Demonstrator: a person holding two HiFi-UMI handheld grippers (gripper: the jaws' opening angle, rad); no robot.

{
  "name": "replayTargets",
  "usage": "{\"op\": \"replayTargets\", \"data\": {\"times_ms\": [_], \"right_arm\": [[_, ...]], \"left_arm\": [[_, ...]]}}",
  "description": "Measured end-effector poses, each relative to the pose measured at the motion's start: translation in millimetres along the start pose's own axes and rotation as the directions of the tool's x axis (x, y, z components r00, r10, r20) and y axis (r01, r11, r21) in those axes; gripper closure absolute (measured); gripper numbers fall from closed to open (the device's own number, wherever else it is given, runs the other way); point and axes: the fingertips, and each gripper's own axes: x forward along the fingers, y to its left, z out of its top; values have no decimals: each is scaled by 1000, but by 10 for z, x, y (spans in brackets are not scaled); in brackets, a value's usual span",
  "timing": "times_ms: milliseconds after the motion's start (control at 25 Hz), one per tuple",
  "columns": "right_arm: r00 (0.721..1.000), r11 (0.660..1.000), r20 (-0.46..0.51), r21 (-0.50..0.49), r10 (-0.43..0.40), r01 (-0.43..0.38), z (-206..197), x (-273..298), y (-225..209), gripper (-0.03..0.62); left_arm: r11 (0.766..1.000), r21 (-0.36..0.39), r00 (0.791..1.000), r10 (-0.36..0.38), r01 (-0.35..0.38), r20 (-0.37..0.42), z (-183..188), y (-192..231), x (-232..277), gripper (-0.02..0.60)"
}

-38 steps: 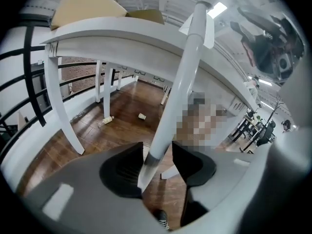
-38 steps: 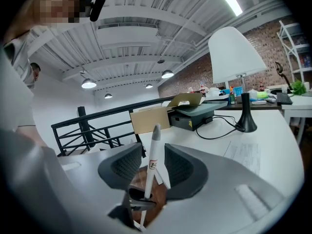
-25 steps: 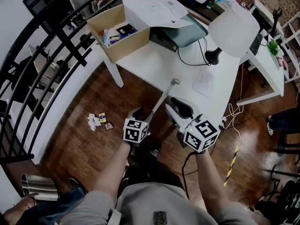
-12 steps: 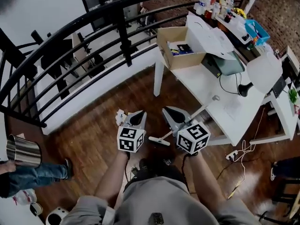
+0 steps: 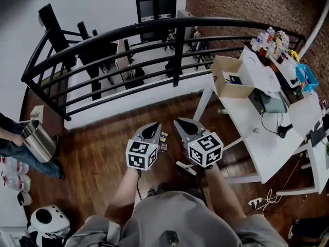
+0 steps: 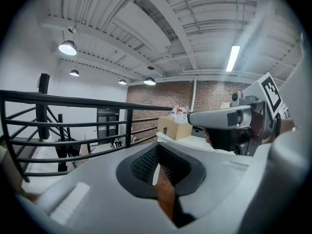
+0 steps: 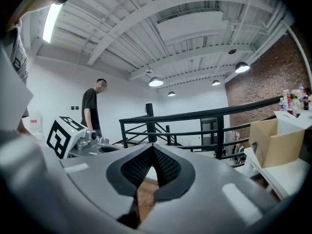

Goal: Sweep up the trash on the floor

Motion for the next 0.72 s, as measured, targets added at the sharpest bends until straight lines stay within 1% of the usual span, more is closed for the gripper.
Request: {"op": "replayTargets", "data": {"times_ms": [240, 520, 720], "right_arm": [[999, 998, -9, -42, 42, -42, 97, 129, 328, 594], [1000, 998, -3, -61, 22, -22, 140, 142, 352, 594], [1000, 998, 1, -61, 16, -16, 168, 159, 392, 594]], "left_arm": [[999, -3, 998, 35, -35, 49, 180, 97, -324, 574], [999, 2, 996, 48, -48, 72, 273, 129, -454, 574], [999, 9, 997, 34, -35, 75, 317, 124, -501, 574]]}}
